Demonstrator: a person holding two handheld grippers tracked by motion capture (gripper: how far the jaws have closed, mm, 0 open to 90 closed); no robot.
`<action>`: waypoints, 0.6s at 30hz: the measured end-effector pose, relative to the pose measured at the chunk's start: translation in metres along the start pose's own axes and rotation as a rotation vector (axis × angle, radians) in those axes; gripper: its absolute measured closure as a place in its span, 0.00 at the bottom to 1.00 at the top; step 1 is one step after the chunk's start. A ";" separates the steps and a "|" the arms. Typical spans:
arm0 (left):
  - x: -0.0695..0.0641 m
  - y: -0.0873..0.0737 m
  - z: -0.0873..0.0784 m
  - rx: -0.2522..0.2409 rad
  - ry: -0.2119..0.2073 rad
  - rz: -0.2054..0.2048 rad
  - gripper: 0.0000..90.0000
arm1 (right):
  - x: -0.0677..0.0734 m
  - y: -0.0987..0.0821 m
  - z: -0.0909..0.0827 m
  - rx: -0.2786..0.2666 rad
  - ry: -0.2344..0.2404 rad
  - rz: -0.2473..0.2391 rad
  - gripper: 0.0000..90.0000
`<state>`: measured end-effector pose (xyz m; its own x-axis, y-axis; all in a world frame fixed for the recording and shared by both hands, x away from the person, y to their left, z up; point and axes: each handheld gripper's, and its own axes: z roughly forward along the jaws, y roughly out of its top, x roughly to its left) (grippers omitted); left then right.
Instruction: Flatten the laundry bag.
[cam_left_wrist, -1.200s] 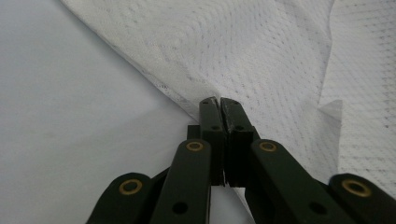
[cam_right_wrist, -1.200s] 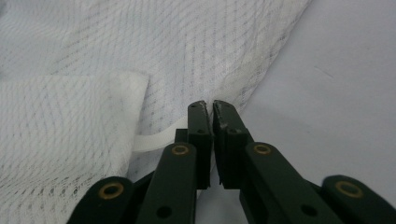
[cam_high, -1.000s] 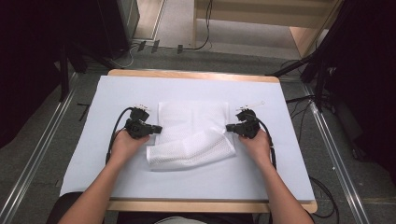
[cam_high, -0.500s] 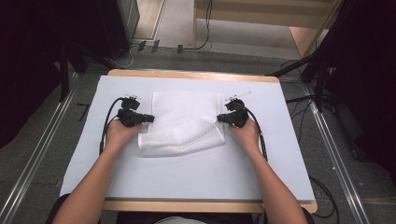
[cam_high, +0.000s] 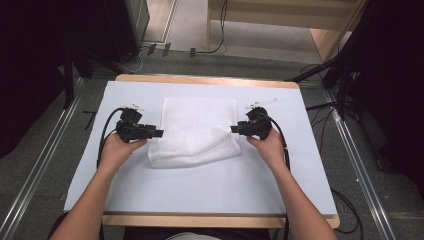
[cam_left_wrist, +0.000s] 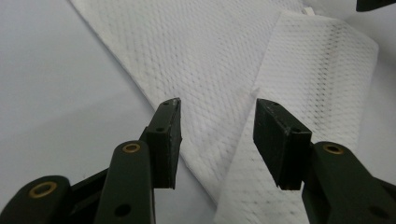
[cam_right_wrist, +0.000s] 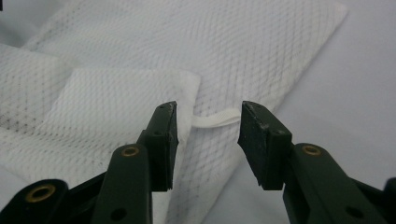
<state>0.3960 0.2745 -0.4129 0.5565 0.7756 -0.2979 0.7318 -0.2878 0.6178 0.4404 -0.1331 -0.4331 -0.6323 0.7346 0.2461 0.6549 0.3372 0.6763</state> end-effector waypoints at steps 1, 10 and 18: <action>-0.001 -0.001 -0.002 -0.001 -0.001 0.000 0.58 | 0.001 0.001 0.001 -0.005 0.009 -0.003 0.65; -0.007 -0.019 -0.014 -0.006 0.026 -0.025 0.56 | 0.017 0.010 0.020 0.028 0.029 -0.043 0.66; -0.006 -0.031 -0.018 -0.009 0.046 -0.039 0.55 | 0.019 0.018 0.038 0.053 0.039 -0.047 0.66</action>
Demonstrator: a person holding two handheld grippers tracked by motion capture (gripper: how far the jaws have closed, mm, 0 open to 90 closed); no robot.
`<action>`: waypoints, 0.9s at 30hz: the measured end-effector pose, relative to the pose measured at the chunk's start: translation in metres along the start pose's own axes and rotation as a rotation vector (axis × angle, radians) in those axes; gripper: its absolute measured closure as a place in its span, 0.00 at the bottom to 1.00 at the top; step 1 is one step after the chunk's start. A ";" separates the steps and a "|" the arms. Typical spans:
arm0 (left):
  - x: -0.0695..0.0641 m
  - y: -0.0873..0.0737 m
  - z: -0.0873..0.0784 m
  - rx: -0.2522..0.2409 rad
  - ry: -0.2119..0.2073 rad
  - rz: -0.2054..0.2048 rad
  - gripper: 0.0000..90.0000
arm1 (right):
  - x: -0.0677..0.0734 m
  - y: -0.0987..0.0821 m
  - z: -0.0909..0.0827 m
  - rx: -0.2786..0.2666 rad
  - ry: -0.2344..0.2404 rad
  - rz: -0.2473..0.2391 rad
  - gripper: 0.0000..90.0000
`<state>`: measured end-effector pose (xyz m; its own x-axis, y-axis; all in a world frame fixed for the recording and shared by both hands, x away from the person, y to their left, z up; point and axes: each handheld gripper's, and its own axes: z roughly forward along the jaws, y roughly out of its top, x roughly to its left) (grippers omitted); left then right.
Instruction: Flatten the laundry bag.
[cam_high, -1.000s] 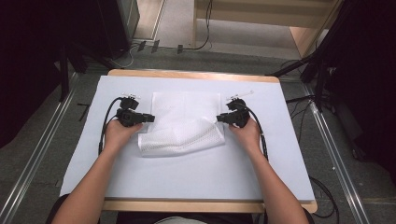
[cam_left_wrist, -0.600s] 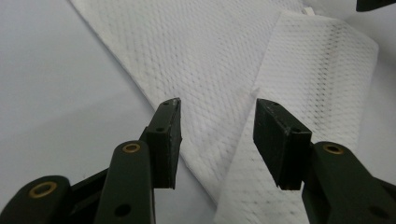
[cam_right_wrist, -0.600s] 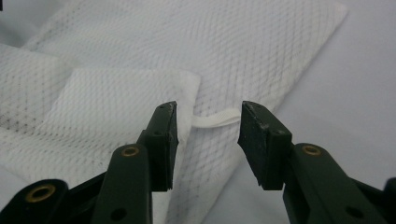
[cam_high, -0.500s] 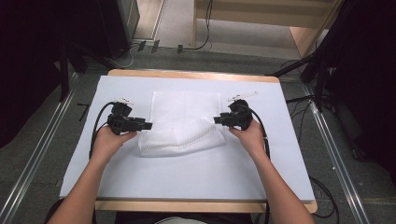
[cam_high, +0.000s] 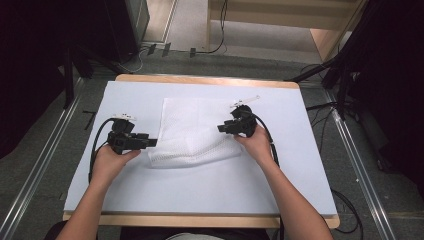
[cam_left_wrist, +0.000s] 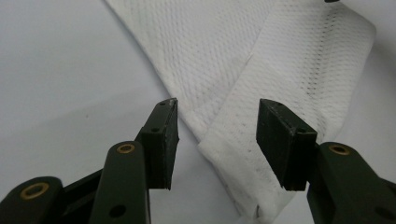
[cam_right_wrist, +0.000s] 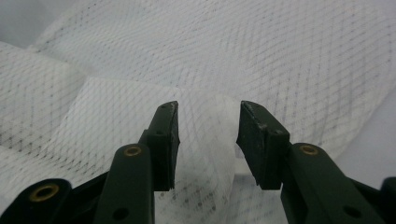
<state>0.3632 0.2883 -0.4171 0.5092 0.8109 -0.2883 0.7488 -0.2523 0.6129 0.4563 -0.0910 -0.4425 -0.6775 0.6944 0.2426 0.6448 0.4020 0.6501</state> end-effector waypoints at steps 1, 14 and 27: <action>0.001 -0.002 0.001 0.000 -0.002 -0.009 0.55 | -0.001 0.001 0.004 0.001 0.002 -0.007 0.66; 0.000 -0.009 0.017 0.061 -0.071 -0.028 0.83 | -0.001 0.002 0.028 0.074 -0.005 -0.026 0.81; -0.003 -0.001 0.006 0.013 -0.108 0.005 0.99 | 0.011 0.008 0.005 0.016 0.026 -0.047 0.98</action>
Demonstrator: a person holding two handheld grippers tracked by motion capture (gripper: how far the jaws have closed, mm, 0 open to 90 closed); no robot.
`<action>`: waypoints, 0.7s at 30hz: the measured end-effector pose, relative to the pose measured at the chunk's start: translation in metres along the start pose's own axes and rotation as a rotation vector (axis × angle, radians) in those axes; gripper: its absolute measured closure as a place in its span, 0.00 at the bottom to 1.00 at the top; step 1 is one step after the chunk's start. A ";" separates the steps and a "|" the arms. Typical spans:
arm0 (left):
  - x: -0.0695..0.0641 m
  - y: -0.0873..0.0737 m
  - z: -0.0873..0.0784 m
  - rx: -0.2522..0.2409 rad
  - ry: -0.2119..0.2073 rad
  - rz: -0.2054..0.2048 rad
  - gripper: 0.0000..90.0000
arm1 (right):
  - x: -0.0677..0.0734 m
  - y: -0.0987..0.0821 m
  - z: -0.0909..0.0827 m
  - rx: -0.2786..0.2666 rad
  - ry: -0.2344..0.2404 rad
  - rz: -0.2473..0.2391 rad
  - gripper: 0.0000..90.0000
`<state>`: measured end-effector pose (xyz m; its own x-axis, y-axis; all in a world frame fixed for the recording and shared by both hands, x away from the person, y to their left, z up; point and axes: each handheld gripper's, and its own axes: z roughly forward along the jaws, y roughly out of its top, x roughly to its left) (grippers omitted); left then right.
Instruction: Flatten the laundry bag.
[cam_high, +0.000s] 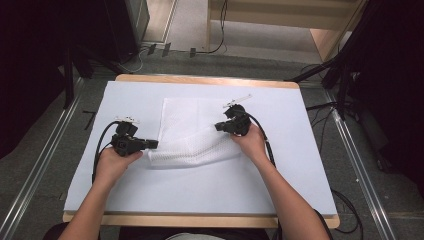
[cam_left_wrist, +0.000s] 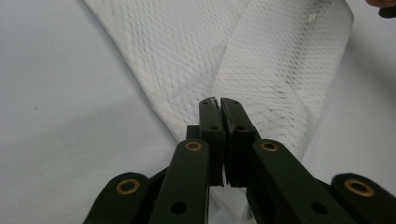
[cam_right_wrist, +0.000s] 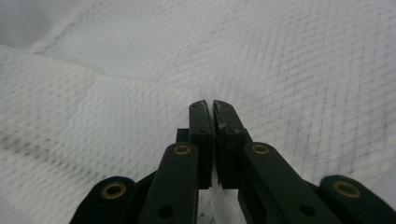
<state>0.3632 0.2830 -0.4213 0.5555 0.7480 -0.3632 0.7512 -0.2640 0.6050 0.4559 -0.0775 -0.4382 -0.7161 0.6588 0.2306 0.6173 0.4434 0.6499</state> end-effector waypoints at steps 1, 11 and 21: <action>-0.001 0.001 -0.002 -0.006 -0.002 0.006 0.99 | 0.002 -0.001 -0.005 -0.008 0.004 0.001 0.98; -0.013 -0.003 -0.018 -0.014 -0.022 0.056 0.99 | 0.026 -0.024 -0.050 -0.100 0.055 -0.029 0.97; -0.023 -0.015 -0.026 -0.024 -0.076 0.089 0.99 | 0.047 -0.056 -0.076 -0.123 0.086 -0.042 0.97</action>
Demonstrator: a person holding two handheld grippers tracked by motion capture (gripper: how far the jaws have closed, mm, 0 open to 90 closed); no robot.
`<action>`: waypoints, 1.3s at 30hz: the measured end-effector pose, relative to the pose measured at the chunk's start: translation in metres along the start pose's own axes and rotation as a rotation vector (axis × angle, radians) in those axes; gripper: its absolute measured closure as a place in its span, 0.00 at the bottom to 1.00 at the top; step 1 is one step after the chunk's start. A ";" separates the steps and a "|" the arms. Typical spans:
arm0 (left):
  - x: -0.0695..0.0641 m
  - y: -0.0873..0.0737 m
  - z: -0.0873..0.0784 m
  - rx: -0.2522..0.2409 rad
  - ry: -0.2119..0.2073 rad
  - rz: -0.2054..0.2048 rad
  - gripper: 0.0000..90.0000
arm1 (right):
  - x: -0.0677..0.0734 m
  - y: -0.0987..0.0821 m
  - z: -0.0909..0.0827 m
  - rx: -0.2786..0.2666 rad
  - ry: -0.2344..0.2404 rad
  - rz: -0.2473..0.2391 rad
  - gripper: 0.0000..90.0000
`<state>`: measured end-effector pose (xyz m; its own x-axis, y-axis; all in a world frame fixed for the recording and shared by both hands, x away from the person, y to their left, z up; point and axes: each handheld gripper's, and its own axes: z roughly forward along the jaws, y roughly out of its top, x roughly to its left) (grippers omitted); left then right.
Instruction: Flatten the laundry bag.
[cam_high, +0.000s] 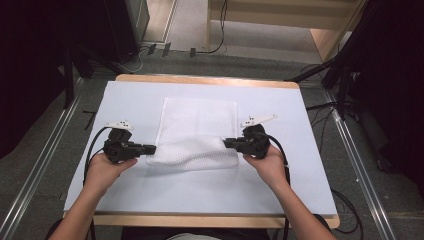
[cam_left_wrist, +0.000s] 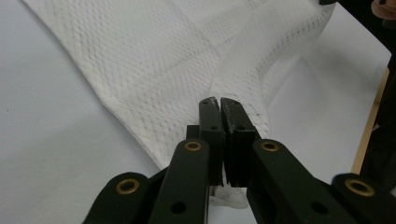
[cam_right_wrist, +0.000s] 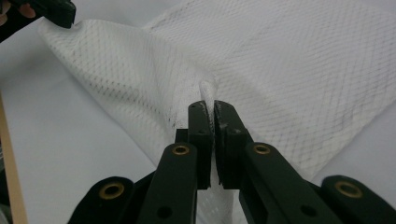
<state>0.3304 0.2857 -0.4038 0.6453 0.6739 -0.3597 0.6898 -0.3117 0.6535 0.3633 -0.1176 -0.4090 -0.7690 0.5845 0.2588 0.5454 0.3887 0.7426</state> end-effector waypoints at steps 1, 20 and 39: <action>-0.001 -0.001 0.000 0.000 0.000 0.001 0.99 | 0.002 -0.002 -0.002 -0.004 0.002 -0.005 0.97; -0.001 0.001 -0.014 -0.069 0.003 0.014 0.73 | 0.035 -0.037 -0.026 -0.004 0.025 -0.017 0.97; 0.019 0.001 0.003 -0.004 0.101 -0.044 0.59 | 0.032 -0.041 -0.040 -0.038 -0.014 -0.019 0.71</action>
<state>0.3439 0.2962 -0.4121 0.5779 0.7511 -0.3192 0.7152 -0.2777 0.6414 0.3029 -0.1431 -0.4060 -0.7741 0.5875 0.2361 0.5175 0.3722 0.7705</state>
